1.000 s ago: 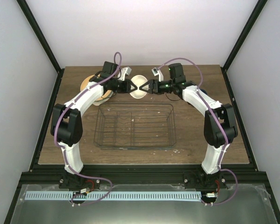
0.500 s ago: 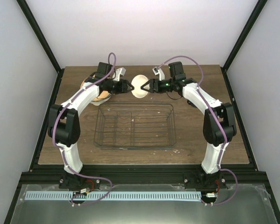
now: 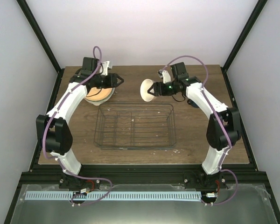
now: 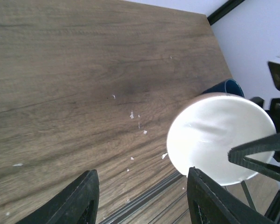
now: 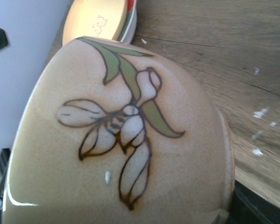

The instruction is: Load the mixed dishes into the dish rack

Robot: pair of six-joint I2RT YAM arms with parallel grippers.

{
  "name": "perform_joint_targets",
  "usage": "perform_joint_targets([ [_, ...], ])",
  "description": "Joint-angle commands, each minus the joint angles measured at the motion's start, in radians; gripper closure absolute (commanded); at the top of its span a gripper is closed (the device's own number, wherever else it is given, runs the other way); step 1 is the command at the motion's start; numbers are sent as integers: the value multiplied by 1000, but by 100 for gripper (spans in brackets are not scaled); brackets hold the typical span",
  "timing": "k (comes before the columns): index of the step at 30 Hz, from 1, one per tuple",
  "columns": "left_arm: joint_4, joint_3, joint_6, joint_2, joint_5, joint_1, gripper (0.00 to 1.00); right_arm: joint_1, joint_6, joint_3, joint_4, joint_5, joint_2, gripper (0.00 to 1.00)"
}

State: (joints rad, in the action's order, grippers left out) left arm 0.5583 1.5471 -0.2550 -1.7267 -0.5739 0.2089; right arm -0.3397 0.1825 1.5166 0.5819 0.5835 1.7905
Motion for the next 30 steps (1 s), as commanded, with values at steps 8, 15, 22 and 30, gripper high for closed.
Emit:
perform_joint_targets([
  [8,101,44,25,46,188,-13,47,-245,-79,106,195,-411,-204,76],
  [15,94,0,27,78,193,-13,47,-426,-33,97,351,-734,-220,76],
  [22,59,-75,11,116,133,-13,47,-564,112,87,501,-998,-161,76],
  [30,42,-108,7,139,131,-13,47,-607,292,39,684,-1153,-33,76],
])
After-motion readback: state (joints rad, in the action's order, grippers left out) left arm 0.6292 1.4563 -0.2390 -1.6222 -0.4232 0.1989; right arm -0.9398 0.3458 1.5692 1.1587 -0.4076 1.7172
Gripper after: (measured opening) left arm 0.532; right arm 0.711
